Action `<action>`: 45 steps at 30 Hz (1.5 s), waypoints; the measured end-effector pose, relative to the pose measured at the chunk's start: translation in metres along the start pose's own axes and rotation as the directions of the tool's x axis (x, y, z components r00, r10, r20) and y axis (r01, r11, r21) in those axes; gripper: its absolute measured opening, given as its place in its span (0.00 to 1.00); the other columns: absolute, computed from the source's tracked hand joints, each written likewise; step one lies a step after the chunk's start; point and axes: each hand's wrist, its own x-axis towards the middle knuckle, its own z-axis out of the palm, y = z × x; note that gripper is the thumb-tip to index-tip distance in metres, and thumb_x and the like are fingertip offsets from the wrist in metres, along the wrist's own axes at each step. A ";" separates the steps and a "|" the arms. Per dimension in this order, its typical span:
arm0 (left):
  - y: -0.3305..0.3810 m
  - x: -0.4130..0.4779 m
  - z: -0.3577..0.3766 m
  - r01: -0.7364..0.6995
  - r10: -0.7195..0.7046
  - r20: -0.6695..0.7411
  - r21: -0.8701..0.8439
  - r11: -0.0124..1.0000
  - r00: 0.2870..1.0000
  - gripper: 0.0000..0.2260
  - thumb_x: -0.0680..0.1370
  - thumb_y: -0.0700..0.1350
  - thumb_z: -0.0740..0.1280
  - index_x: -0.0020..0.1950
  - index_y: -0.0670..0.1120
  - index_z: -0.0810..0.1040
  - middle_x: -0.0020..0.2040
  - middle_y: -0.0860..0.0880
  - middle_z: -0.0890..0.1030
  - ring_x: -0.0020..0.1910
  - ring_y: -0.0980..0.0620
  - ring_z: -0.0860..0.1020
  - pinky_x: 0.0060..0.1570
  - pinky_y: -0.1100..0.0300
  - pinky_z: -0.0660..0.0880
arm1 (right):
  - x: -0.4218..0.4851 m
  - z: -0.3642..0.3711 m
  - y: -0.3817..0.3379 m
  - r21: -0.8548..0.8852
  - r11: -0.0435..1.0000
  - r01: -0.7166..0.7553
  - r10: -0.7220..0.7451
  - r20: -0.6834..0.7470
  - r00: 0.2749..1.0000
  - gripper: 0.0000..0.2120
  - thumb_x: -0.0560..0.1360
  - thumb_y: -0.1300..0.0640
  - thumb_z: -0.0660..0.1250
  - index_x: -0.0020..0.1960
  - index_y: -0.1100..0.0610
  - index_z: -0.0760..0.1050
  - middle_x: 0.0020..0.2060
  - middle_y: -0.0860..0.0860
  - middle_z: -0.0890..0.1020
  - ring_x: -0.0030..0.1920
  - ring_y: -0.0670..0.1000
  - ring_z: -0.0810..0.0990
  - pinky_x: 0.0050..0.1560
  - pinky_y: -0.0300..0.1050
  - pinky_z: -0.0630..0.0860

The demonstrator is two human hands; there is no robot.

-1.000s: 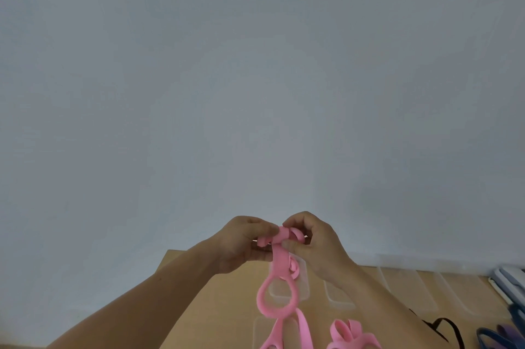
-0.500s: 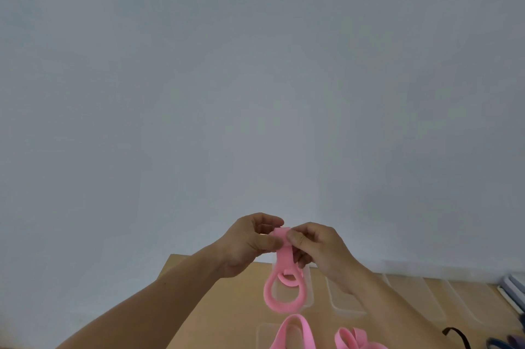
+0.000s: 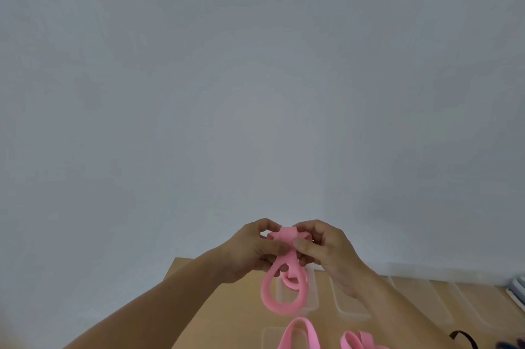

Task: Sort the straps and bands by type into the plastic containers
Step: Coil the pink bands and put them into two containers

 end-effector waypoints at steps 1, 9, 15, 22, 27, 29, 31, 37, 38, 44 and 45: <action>0.000 0.000 0.000 0.004 -0.004 0.000 -0.014 1.000 1.000 0.20 0.74 0.34 0.72 0.63 0.39 0.70 0.49 0.37 0.83 0.41 0.39 0.81 0.44 0.51 0.79 | 0.000 0.001 0.000 -0.010 1.000 0.013 -0.013 0.000 1.000 0.10 0.74 0.64 0.73 0.55 0.59 0.79 0.46 0.60 0.84 0.42 0.65 0.83 0.48 0.55 0.82; 0.006 -0.001 0.004 -0.036 0.037 0.020 -0.070 0.997 0.999 0.04 0.78 0.41 0.68 0.49 0.41 0.78 0.45 0.41 0.82 0.42 0.43 0.80 0.45 0.54 0.78 | -0.003 0.003 -0.002 -0.157 0.981 0.110 -0.112 -0.004 0.994 0.16 0.70 0.70 0.73 0.52 0.52 0.80 0.44 0.50 0.84 0.44 0.52 0.83 0.49 0.48 0.82; 0.003 0.004 0.003 -0.072 0.070 -0.033 -0.049 0.996 0.997 0.17 0.74 0.38 0.74 0.59 0.35 0.74 0.48 0.37 0.83 0.44 0.41 0.82 0.46 0.53 0.79 | -0.002 -0.004 -0.008 -0.102 0.994 0.040 -0.036 0.044 0.998 0.15 0.68 0.61 0.75 0.52 0.52 0.79 0.48 0.54 0.83 0.45 0.54 0.83 0.49 0.50 0.82; -0.003 0.013 0.005 -0.164 0.171 -0.082 0.087 0.983 0.982 0.17 0.70 0.35 0.77 0.56 0.38 0.77 0.47 0.42 0.82 0.43 0.46 0.82 0.51 0.53 0.80 | 0.000 -0.003 -0.016 -0.110 0.986 -0.122 0.126 0.028 0.992 0.13 0.76 0.52 0.71 0.49 0.63 0.80 0.41 0.58 0.86 0.39 0.55 0.85 0.42 0.46 0.81; -0.002 0.011 0.006 -0.110 0.116 -0.022 0.186 0.976 0.993 0.13 0.72 0.38 0.76 0.53 0.34 0.80 0.45 0.43 0.82 0.41 0.48 0.79 0.47 0.59 0.78 | 0.000 -0.004 -0.011 -0.125 0.987 -0.096 0.096 -0.006 0.995 0.08 0.75 0.55 0.72 0.48 0.60 0.83 0.39 0.54 0.85 0.39 0.52 0.85 0.43 0.45 0.81; -0.001 0.010 0.004 -0.061 0.066 -0.023 0.178 0.982 0.998 0.15 0.72 0.37 0.76 0.54 0.32 0.79 0.46 0.41 0.83 0.42 0.47 0.82 0.48 0.56 0.80 | 0.001 -0.004 -0.007 -0.118 0.990 -0.084 0.083 -0.007 0.996 0.06 0.74 0.59 0.73 0.50 0.58 0.82 0.42 0.54 0.86 0.42 0.52 0.85 0.44 0.45 0.82; 0.000 0.010 0.004 -0.006 0.010 -0.021 0.175 0.985 1.000 0.14 0.72 0.35 0.75 0.54 0.32 0.78 0.46 0.41 0.84 0.42 0.46 0.83 0.48 0.53 0.81 | 0.001 -0.003 -0.006 -0.117 0.991 -0.062 0.061 -0.016 0.998 0.08 0.72 0.62 0.74 0.51 0.57 0.82 0.44 0.53 0.86 0.43 0.50 0.85 0.44 0.42 0.81; 0.002 0.008 0.008 0.057 -0.053 -0.028 0.155 0.986 0.998 0.12 0.71 0.33 0.74 0.52 0.37 0.77 0.42 0.43 0.82 0.39 0.46 0.82 0.42 0.54 0.80 | 0.001 -0.005 -0.004 -0.162 0.987 -0.010 0.007 -0.015 1.000 0.14 0.69 0.65 0.76 0.51 0.52 0.81 0.46 0.51 0.84 0.43 0.45 0.82 0.43 0.38 0.78; 0.004 0.007 0.008 0.063 -0.061 -0.019 0.119 0.991 0.998 0.14 0.71 0.35 0.73 0.54 0.37 0.76 0.43 0.43 0.82 0.39 0.46 0.82 0.41 0.55 0.80 | 0.001 -0.006 -0.003 -0.187 0.982 0.001 -0.003 -0.010 1.000 0.15 0.68 0.65 0.77 0.51 0.51 0.81 0.46 0.50 0.84 0.44 0.46 0.82 0.44 0.38 0.79; 0.008 0.006 0.009 0.049 -0.048 -0.063 0.006 0.999 0.997 0.13 0.79 0.43 0.67 0.58 0.35 0.76 0.47 0.41 0.81 0.40 0.44 0.82 0.38 0.56 0.79 | -0.002 -0.005 -0.001 -0.279 0.958 0.063 -0.071 -0.021 0.997 0.17 0.67 0.66 0.76 0.50 0.49 0.78 0.45 0.43 0.83 0.48 0.47 0.81 0.46 0.43 0.81; 0.008 0.007 0.009 0.036 -0.036 -0.069 0.002 0.999 0.997 0.12 0.79 0.42 0.68 0.58 0.35 0.77 0.48 0.40 0.82 0.40 0.43 0.83 0.38 0.56 0.79 | -0.002 -0.005 -0.002 -0.298 0.952 0.075 -0.086 -0.024 0.996 0.17 0.67 0.66 0.76 0.49 0.49 0.78 0.45 0.43 0.83 0.48 0.47 0.81 0.46 0.43 0.81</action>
